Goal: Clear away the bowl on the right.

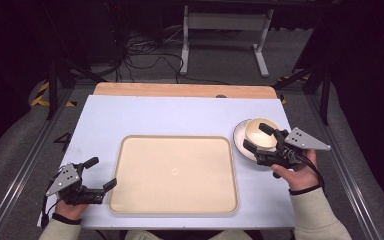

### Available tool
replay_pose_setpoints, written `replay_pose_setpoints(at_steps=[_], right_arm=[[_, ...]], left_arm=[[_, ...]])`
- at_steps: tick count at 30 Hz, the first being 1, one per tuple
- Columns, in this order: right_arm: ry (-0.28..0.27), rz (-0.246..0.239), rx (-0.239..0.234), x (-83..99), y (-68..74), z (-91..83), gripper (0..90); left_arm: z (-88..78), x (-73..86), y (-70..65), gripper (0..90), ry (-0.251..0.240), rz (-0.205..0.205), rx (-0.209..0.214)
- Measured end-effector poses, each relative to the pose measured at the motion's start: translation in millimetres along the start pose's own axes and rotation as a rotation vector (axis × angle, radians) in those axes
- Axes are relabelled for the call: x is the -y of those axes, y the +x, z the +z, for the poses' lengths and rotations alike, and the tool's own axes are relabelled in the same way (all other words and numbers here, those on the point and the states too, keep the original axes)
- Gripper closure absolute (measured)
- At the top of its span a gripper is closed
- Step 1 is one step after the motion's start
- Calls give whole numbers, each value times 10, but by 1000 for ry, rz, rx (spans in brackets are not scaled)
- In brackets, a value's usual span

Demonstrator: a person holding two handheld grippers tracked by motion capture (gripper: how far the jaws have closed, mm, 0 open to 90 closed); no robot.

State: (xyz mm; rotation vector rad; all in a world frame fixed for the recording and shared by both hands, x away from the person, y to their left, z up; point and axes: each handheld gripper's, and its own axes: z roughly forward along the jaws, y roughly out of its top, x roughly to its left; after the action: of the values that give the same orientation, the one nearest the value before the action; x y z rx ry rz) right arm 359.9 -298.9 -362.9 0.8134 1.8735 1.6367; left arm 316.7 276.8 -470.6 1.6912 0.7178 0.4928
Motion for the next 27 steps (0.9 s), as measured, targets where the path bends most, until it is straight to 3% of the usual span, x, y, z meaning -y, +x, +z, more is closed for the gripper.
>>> replay_pose_setpoints(at_steps=[8,15,27], right_arm=[[18,15,36,-51,-146,-4,167],[30,6,93,-129,-308,-25,167],[52,15,179,-173,-555,-43,167]], left_arm=[[0,0,2,4,5,-2,-7],[0,3,8,4,7,-4,-34],[1,3,10,4,8,-6,-40]])
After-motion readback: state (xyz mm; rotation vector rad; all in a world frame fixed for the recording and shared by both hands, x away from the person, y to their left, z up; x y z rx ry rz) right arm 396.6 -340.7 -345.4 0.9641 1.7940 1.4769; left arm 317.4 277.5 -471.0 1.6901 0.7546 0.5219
